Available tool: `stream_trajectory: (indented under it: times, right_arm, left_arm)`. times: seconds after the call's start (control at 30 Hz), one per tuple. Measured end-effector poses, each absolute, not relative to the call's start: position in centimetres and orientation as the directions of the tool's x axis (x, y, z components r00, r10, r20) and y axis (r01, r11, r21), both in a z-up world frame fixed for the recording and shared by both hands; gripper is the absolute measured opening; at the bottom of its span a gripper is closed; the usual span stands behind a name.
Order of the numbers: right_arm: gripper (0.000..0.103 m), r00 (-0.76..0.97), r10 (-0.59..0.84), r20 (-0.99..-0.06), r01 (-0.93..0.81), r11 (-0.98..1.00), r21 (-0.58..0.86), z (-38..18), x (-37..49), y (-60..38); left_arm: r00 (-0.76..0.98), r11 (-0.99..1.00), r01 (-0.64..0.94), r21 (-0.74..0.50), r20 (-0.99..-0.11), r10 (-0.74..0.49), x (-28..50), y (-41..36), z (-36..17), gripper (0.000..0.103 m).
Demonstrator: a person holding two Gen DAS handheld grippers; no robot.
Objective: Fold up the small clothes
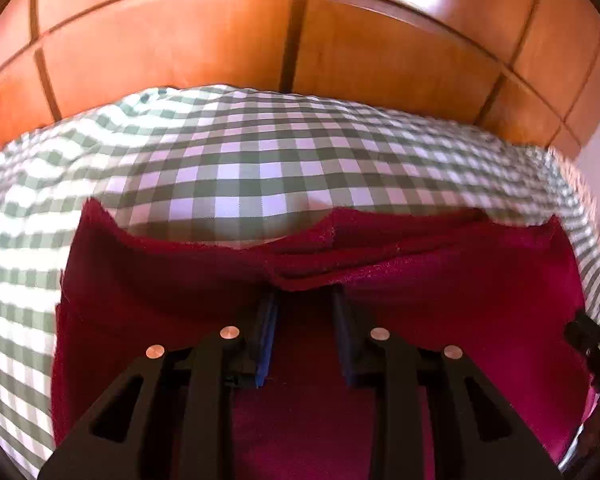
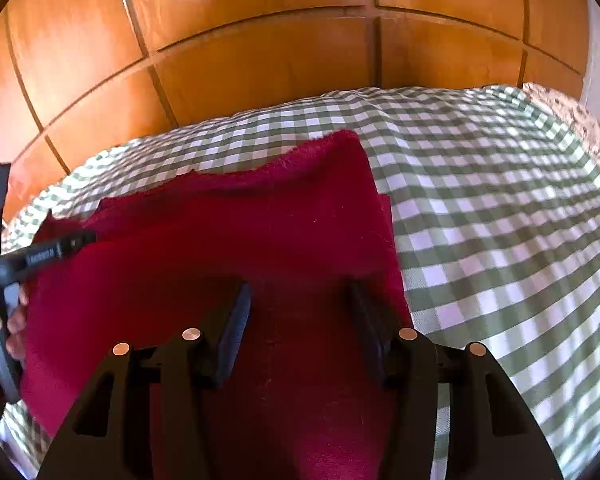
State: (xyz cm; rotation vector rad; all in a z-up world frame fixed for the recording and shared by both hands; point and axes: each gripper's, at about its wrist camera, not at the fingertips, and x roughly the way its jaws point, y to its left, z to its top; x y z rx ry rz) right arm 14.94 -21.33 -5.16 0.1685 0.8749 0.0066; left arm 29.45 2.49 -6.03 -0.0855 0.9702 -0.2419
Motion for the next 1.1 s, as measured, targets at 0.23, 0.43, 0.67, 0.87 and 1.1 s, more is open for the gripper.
stream_trajectory:
  times: [0.23, 0.43, 0.67, 0.87, 1.1]
  right_arm:
    - [0.051, 0.539, 0.248, -0.805, -0.169, 0.968, 0.185, -5.3, 20.0, -15.0]
    - [0.051, 0.544, 0.117, -0.831, -0.074, 0.993, 0.091, -7.8, 25.1, -13.9]
    - [0.051, 0.578, 0.127, -0.806, -0.062, 0.992, 0.112, -8.1, 25.0, -13.9]
    - [0.054, 0.583, 0.175, -0.793, -0.073, 0.984, 0.164, -8.1, 24.8, -14.7]
    - [0.066, 0.568, 0.219, -0.793, -0.104, 0.975, 0.195, -7.7, 24.4, -14.5]
  left_arm:
    - [0.564, 0.963, 0.171, -0.207, -0.781, -0.268, 28.0, 3.2, -5.7, 0.027]
    - [0.630, 0.970, 0.063, -0.233, -0.745, -0.219, 27.1, 6.9, -5.2, 0.032]
    - [0.606, 0.913, -0.119, -0.389, -0.758, -0.244, 28.1, 15.7, -7.7, 0.002]
    - [0.621, 0.952, -0.122, -0.280, -0.770, -0.147, 25.5, 15.9, -5.4, 0.019]
    - [0.694, 0.965, -0.128, -0.231, -0.716, -0.079, 19.0, 17.8, -2.1, 0.057]
